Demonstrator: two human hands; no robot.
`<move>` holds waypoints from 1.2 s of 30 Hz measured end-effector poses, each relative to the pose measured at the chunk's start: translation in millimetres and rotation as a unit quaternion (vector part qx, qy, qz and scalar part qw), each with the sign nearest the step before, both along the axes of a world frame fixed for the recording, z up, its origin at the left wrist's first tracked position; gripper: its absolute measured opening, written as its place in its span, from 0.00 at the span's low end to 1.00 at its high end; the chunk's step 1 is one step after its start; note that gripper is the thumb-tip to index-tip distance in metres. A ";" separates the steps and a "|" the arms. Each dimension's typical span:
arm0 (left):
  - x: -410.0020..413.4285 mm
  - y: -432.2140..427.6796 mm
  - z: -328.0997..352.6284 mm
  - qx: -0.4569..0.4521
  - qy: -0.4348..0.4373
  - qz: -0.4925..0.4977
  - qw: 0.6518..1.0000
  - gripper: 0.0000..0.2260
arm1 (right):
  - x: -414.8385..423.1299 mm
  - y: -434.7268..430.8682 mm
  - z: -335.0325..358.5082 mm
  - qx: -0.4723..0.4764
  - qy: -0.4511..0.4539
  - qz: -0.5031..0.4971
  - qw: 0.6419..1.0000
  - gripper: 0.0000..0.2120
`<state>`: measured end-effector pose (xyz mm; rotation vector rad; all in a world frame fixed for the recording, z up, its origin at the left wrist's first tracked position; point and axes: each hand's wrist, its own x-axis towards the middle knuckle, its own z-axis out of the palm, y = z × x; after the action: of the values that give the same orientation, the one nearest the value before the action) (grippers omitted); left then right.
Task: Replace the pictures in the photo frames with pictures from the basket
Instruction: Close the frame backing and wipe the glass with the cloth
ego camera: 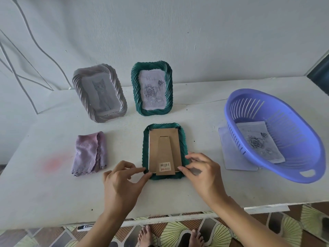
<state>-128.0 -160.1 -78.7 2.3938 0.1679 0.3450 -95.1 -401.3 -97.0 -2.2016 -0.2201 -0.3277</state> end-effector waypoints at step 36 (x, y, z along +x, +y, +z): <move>6.9 3.1 -9.1 0.039 -0.020 -0.082 0.996 0.06 | 14.4 -6.8 -2.4 -0.073 -0.020 0.115 0.990 0.07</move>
<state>-121.0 -157.0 -87.8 2.4569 -0.0619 0.3264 -80.7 -408.0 -99.4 -2.2849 -0.5313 -0.2335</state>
